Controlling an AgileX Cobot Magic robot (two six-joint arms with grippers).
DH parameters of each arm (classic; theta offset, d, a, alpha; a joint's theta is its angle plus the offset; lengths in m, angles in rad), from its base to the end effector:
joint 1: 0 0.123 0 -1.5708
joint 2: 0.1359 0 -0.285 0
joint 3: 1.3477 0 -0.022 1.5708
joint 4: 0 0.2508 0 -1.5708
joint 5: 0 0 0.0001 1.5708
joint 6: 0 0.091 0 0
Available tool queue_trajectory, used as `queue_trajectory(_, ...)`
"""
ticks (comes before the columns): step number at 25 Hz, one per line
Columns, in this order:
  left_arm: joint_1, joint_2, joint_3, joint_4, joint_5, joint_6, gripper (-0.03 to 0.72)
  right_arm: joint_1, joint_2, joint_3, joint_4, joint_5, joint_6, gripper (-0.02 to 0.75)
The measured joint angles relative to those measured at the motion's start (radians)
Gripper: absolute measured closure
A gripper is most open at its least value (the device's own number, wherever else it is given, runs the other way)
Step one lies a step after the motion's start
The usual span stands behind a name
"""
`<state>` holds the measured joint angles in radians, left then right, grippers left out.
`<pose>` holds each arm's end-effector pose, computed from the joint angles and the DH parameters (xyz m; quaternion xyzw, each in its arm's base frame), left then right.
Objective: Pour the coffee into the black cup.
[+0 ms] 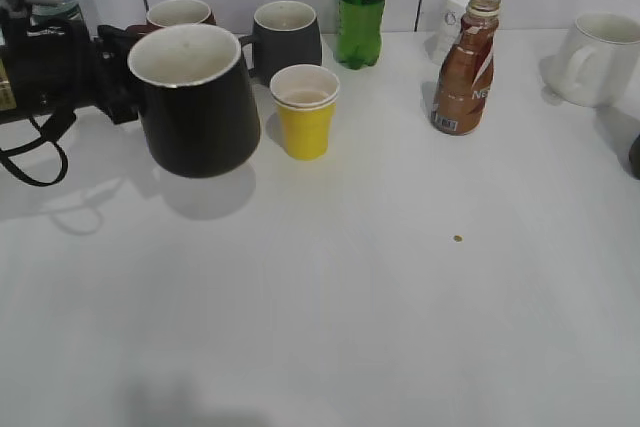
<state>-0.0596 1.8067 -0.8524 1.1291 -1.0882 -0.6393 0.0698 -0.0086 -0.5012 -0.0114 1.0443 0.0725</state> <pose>0.3313 -0.0927 0.2016 0.3524 0.6559 -0.3219 0.5848 -0.0056 -0.0013 0.2789 0.0013 0.8463 0.0322 0.5317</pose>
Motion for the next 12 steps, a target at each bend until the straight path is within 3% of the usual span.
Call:
queue_trajectory(4,-0.016,0.000,-0.017,0.083,0.004,-0.029,0.646,0.000,0.000,0.000,0.000,0.000,0.000,0.149)
queue_trajectory(12,-0.018,0.000,-0.022,0.091,0.000,-0.036,0.646,0.000,0.001,0.000,0.005,-0.001,0.000,0.149)
